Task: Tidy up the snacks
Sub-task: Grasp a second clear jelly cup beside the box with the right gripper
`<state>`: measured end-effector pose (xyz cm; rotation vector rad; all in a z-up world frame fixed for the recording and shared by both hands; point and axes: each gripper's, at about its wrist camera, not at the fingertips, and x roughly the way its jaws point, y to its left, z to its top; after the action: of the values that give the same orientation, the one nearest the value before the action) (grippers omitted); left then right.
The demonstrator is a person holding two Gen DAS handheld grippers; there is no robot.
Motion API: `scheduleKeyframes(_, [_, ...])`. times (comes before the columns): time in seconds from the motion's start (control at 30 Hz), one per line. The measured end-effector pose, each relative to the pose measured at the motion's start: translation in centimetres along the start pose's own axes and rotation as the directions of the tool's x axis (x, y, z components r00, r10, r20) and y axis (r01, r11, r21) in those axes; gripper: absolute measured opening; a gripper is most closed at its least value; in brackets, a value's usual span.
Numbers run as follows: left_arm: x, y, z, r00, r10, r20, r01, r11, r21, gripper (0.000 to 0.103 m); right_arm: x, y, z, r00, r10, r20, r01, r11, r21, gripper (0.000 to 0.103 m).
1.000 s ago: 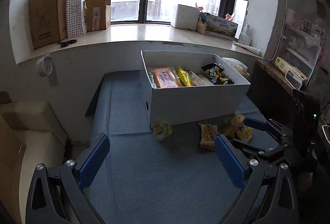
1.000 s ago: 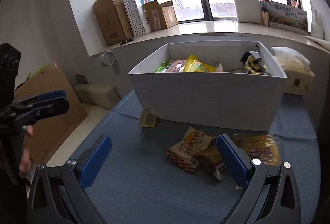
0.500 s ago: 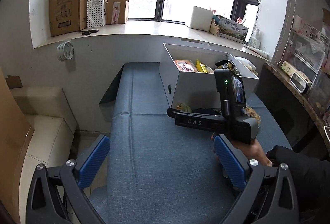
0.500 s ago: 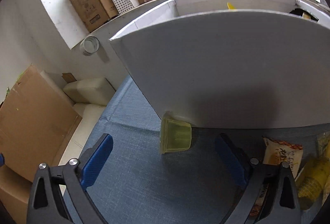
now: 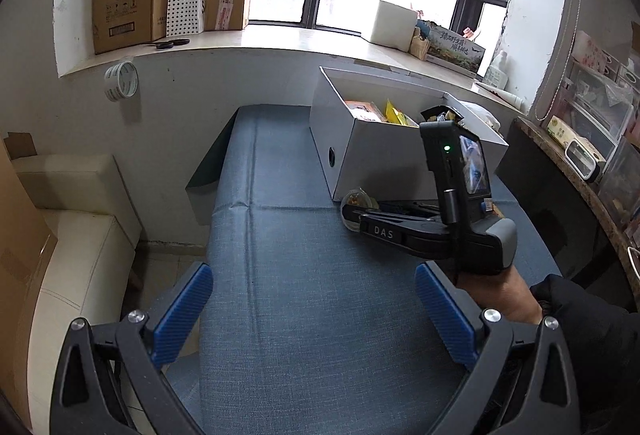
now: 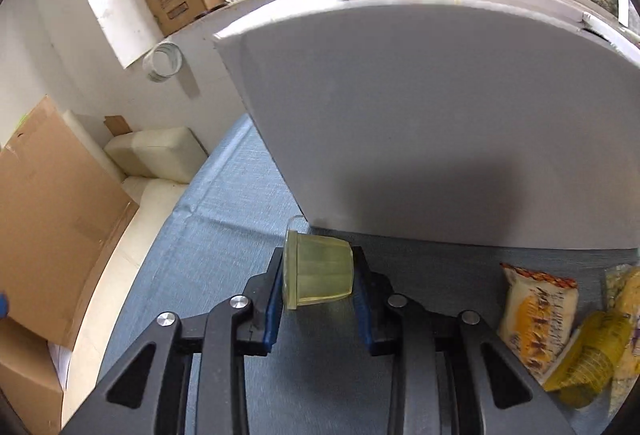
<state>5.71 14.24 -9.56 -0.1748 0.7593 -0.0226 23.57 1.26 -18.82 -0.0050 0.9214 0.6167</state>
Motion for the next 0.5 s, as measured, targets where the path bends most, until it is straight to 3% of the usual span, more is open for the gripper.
scheduleKeyframes(0.13, [0.6,-0.7,0.1,1.0,-0.011,-0.006,0.011,1.0,0.019,0.103,-3.2,-0.8,0.0,0.999,0.022,0.033,-0.021,0.999,-0.038,0.033])
scheduleKeyframes(0.3, [2.4,-2.9,0.5,0.999,-0.023,-0.032,0.026,0.996,0.082,0.103,-10.2,-4.7,-0.6,0.987,0.095,0.132,-0.097,0.995,0.009,0.033])
scheduleKeyframes(0.37, [3.3,-4.3,0.7,0.997,-0.059,-0.042,0.063,0.992,0.113,0.103,-13.2,-6.6,-1.3,0.98,0.106,0.169,-0.113,0.993,0.035,0.033])
scheduleKeyframes(0.5, [6.1,-8.0,1.5,0.991,-0.101,-0.085,0.115,0.976,0.183,0.103,-18.9,-9.9,-3.4,0.972,0.047,0.232,-0.065,0.995,0.071,0.033])
